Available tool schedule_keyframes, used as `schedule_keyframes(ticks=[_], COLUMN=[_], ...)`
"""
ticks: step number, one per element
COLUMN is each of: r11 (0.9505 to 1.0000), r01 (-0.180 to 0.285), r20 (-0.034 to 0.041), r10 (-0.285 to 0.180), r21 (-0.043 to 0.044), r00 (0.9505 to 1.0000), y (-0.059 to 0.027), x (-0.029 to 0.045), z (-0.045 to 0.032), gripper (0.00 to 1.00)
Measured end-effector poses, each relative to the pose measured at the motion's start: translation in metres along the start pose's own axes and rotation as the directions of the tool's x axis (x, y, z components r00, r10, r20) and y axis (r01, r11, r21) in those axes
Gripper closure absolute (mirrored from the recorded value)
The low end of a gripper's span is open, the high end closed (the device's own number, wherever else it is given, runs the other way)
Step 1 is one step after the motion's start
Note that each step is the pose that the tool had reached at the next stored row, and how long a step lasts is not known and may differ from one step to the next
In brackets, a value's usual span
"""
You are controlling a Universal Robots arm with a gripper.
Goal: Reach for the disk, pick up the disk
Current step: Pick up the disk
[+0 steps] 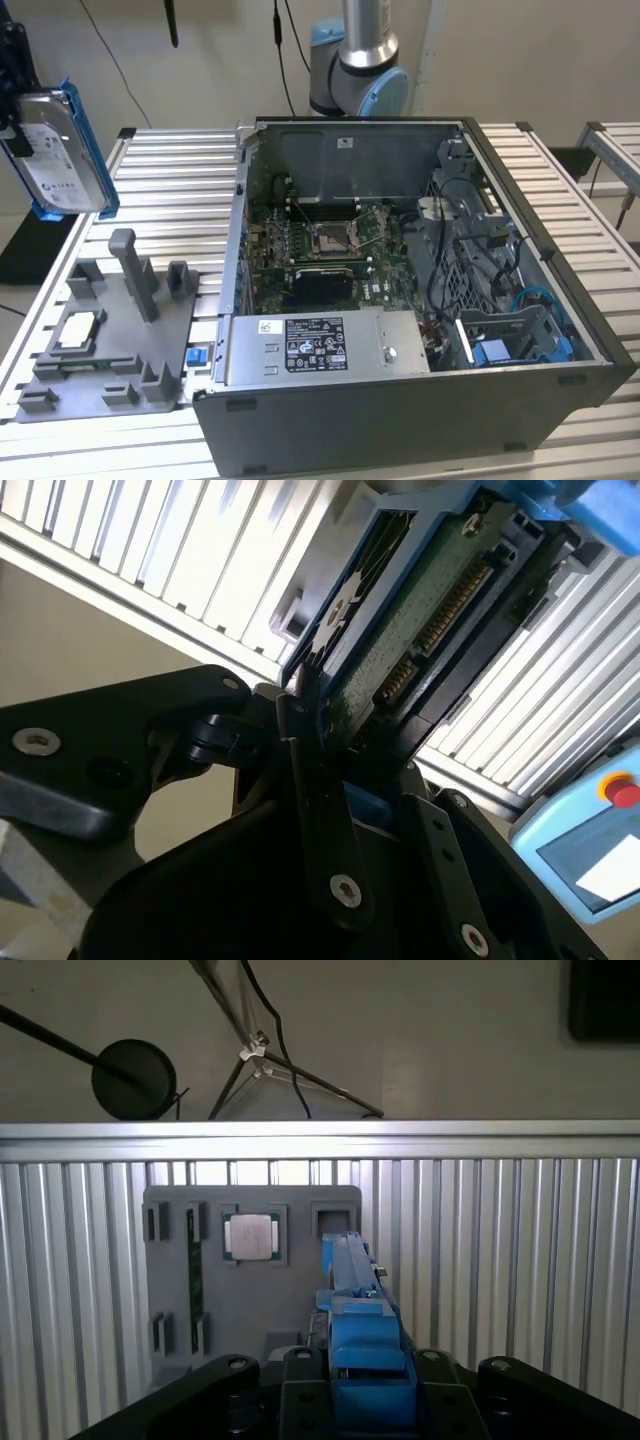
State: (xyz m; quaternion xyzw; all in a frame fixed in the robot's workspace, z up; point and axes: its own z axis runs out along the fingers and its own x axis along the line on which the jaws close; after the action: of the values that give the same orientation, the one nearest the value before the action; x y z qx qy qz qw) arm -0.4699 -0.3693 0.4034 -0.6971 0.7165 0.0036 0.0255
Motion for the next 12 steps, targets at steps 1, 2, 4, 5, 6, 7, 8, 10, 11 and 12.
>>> schedule_keyframes(ticks=[1, 2, 4, 5, 6, 7, 8, 10, 11, 12], r11=[1.0000, 1.0000, 1.0000, 1.0000, 1.0000, 1.0000, 1.0000, 1.0000, 1.0000, 1.0000], r01=[0.000, 0.000, 0.000, 0.000, 0.000, 0.000, 0.000, 0.000, 0.000, 0.000], r20=[0.0000, 0.0000, 0.0001, 0.0000, 0.0000, 0.0001, 0.0001, 0.0000, 0.0000, 0.0001], r10=[0.000, 0.000, 0.000, 0.000, 0.000, 0.000, 0.000, 0.000, 0.000, 0.000], r21=[0.0001, 0.0000, 0.0001, 0.0001, 0.0001, 0.0001, 0.0002, 0.0000, 0.0001, 0.0001], r00=[1.0000, 1.0000, 1.0000, 1.0000, 1.0000, 1.0000, 1.0000, 1.0000, 1.0000, 1.0000], y=[0.0000, -0.0001, -0.0002, -0.0002, -0.0003, -0.0003, -0.0003, -0.0004, -0.0004, -0.0005], x=[-0.0001, -0.0001, -0.0002, -0.0003, -0.0004, -0.0004, -0.0005, -0.0006, -0.0006, -0.0007], z=[-0.0016, -0.0032, -0.0061, -0.0076, -0.0092, -0.0105, -0.0118, -0.0143, -0.0152, -0.0162], gripper=[1.00, 1.00, 1.00, 1.00, 1.00, 1.00, 1.00, 1.00, 1.00, 1.00])
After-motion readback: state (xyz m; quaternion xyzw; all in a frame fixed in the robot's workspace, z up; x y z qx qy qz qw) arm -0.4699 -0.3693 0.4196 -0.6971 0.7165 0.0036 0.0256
